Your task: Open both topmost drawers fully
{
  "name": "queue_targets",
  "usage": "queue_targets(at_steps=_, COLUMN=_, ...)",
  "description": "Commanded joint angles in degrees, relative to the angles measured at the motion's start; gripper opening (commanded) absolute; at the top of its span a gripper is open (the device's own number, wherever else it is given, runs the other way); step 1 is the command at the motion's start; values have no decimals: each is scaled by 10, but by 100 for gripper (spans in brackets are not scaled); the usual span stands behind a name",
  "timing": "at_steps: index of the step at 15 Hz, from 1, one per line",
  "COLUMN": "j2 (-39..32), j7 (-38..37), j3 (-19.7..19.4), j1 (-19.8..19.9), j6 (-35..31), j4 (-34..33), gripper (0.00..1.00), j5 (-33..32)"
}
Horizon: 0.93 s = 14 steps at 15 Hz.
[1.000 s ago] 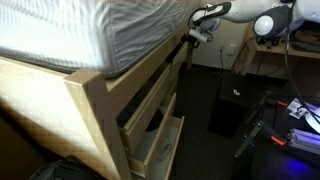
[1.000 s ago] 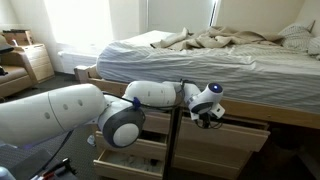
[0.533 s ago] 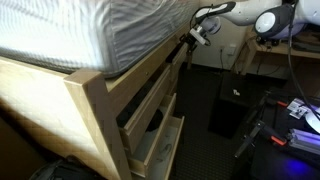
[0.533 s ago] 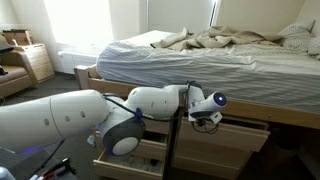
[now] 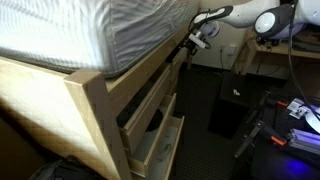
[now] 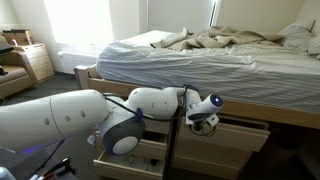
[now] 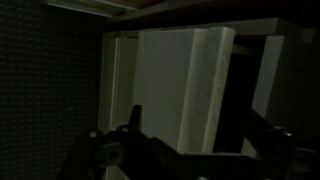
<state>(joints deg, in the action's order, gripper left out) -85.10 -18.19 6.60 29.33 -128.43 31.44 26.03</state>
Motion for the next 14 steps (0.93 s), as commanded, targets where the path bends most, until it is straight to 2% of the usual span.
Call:
queue_targets(at_steps=1, j2=0, j7=4, j3=-14, j1=-6, j6=0, j4=29, gripper=100, j5=-19)
queue_targets(at_steps=6, j2=-2, j7=3, j3=-22, j1=-9, j6=-22, j4=27, gripper=100, j5=-27)
queue_targets(at_steps=9, j2=-2, j7=12, j3=-12, j1=-1, j6=-53, j4=14, gripper=100, j5=-18)
queue_targets(at_steps=10, j2=-1, j7=0, j3=-15, j1=-5, j6=-37, j4=19, gripper=100, j5=-22)
queue_targets(at_steps=14, j2=2, j7=0, j3=-15, j1=-3, j6=-44, j4=15, gripper=100, j5=-22)
